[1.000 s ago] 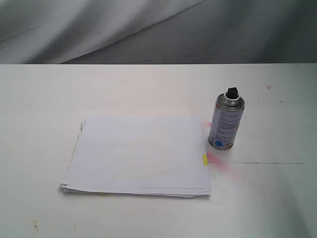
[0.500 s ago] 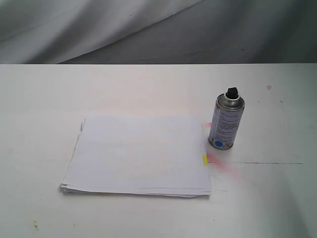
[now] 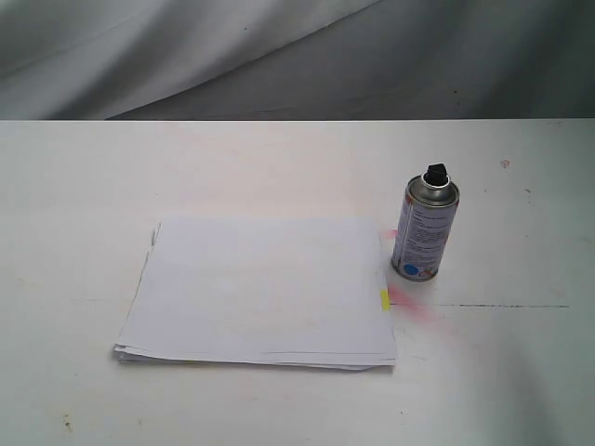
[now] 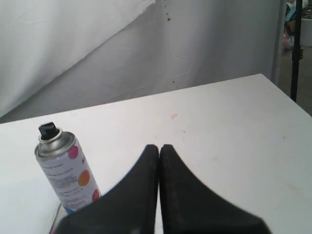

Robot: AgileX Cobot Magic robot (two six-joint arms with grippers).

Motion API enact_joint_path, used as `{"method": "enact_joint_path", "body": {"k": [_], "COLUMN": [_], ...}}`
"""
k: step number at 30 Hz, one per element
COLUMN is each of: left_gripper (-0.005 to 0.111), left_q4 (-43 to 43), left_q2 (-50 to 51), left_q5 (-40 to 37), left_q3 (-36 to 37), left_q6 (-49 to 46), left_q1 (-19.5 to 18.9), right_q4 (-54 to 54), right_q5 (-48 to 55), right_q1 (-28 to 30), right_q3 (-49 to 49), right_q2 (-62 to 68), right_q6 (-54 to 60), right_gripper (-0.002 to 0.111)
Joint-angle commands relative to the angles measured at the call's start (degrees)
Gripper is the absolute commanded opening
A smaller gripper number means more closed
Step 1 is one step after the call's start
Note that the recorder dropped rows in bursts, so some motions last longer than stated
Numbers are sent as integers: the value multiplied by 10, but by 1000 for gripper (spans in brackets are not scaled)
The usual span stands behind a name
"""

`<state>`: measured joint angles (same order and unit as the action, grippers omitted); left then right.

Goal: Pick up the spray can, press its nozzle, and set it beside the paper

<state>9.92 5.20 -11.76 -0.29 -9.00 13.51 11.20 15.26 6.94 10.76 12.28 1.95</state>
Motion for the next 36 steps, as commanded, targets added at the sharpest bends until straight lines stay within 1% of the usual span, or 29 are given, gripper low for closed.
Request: {"method": "enact_joint_path", "body": {"k": [1, 7, 14, 21, 26, 31, 33, 34, 36], "left_gripper": [0, 0, 0, 0, 0, 0, 0, 0, 0], "left_q4": [-2, -2, -2, -2, -2, -2, -2, -2, -2], "left_q2": [3, 3, 3, 3, 3, 3, 3, 3, 3], "left_q5": [3, 3, 3, 3, 3, 3, 3, 3, 3], "left_q3": [3, 3, 3, 3, 3, 3, 3, 3, 3], "left_q6": [-1, -1, -1, -1, -1, -1, -1, -1, -1], "left_q1": [1, 1, 1, 1, 1, 1, 1, 1, 1], "right_q4": [4, 4, -8, -18, -18, -18, -36, -43, -43], "right_q5": [8, 11, 9, -30, -123, -167, -192, -221, -312], "right_q1": [2, -50, -135, -210, -266, -310, -330, -340, -357], "right_q3": [39, 71, 131, 199, 210, 210, 205, 196, 169], "right_q2": [2, 50, 180, 312, 405, 497, 541, 560, 590], "right_q6": [3, 3, 3, 3, 4, 4, 4, 4, 2], "right_gripper": [0, 0, 0, 0, 0, 0, 0, 0, 0]}}
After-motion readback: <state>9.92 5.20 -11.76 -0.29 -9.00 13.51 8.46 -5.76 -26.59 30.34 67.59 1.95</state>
